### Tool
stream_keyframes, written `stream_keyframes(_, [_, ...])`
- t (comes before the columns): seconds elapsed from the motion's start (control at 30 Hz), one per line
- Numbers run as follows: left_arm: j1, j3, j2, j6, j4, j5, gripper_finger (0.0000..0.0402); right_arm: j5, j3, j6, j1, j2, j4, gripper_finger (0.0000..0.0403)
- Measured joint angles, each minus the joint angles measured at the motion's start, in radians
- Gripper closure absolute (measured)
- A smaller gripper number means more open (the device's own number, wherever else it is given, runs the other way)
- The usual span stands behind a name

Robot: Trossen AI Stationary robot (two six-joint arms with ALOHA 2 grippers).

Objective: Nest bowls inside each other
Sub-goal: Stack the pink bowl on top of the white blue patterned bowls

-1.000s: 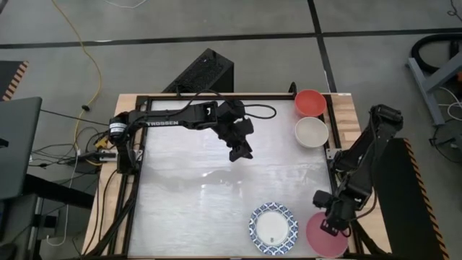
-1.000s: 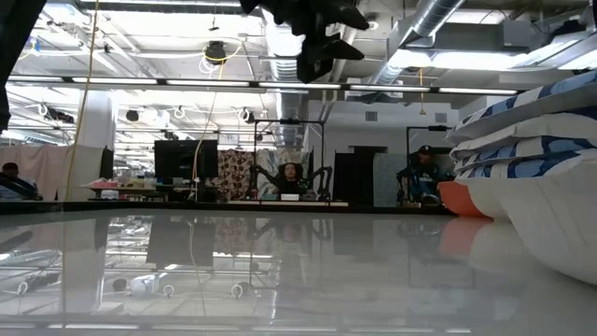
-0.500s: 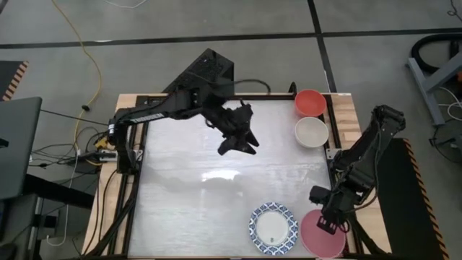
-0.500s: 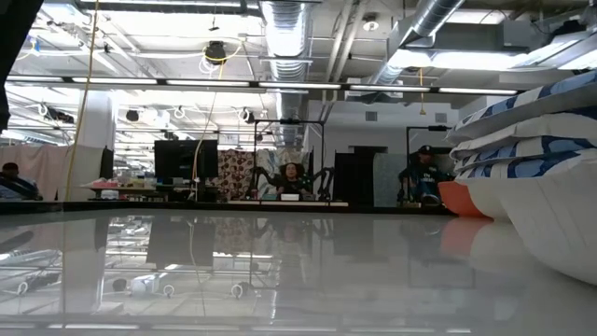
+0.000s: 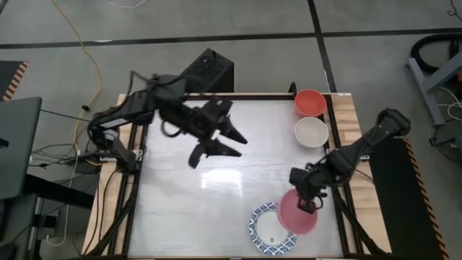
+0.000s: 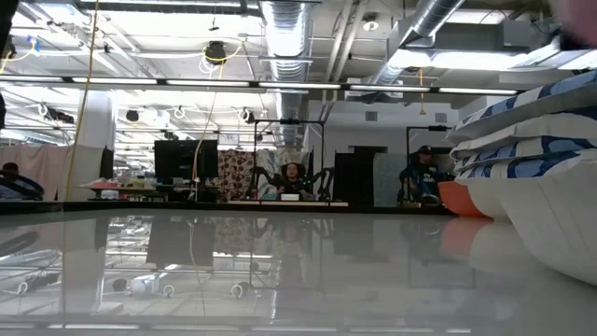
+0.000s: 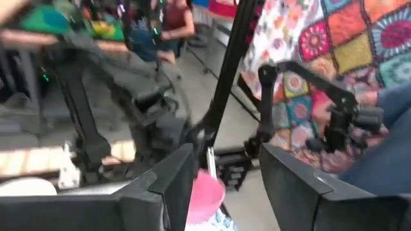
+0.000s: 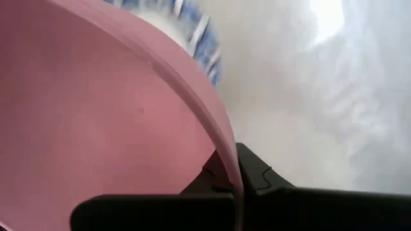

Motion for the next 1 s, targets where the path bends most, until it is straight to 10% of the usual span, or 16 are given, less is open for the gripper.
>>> stream_keyframes(0.33, [-0.166, 0.000, -0.040, 0.078, -0.041, -0.380, 0.0235, 0.048, 0.000, -0.157, -0.128, 0.000, 0.124, 0.0396])
stream_keyframes(1.0, [-0.295, -0.001, -0.038, 0.075, -0.058, -0.571, 0.0235, -0.114, 0.055, -0.263, -0.066, 0.337, 0.287, 0.0393])
